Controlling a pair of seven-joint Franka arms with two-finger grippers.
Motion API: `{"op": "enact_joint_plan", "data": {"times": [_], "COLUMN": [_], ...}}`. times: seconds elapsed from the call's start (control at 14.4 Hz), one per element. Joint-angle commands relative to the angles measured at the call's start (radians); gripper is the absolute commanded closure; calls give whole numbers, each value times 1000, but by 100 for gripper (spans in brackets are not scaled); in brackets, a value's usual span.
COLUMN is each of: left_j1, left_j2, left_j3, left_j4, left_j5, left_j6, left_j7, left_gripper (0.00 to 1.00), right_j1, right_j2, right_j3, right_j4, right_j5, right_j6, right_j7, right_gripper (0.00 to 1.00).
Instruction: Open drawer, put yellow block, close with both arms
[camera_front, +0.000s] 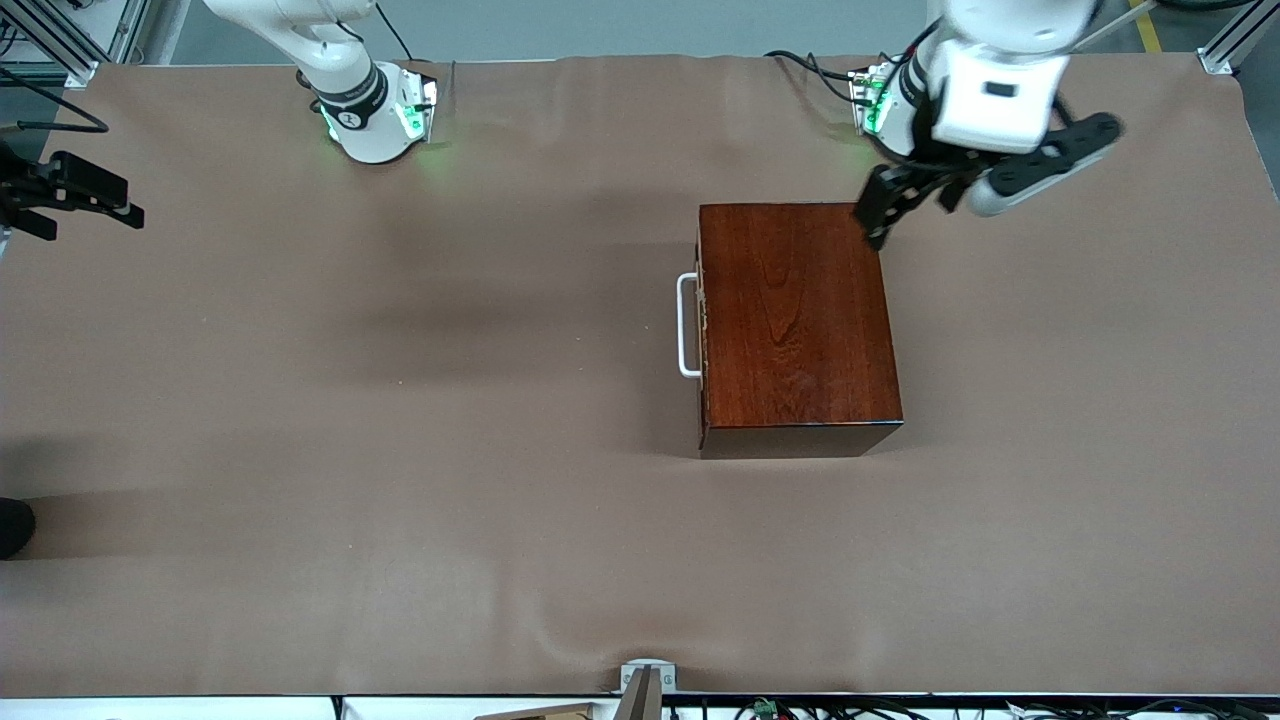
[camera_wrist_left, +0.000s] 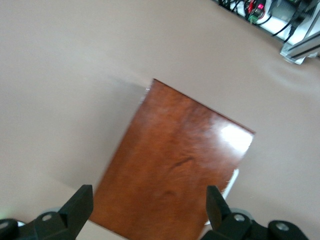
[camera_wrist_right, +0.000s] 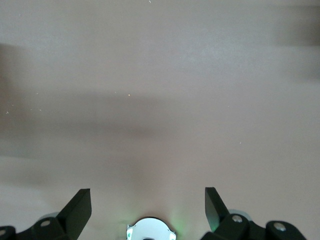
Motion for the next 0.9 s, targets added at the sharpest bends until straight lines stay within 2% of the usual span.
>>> {"op": "enact_joint_plan", "data": {"times": [0.0, 0.49, 0.83], "left_j1": [78, 244, 283], "left_j2": [-77, -105, -102], "left_j3": [-16, -13, -10], "left_j4": [-30, -18, -8], "left_j5": [21, 18, 19], "left_j6": [-56, -109, -110], "left_j7": [141, 430, 579], "left_gripper": [0, 0, 0], "right_j1": [-20, -23, -18], "right_j2": [-25, -25, -25], "right_j3": [16, 14, 14], "right_j4": [-15, -16, -16], "right_j5": [-9, -9, -9], "right_j6": [8, -2, -5], "right_j7": [1, 1, 1], "right_gripper": [0, 0, 0]}}
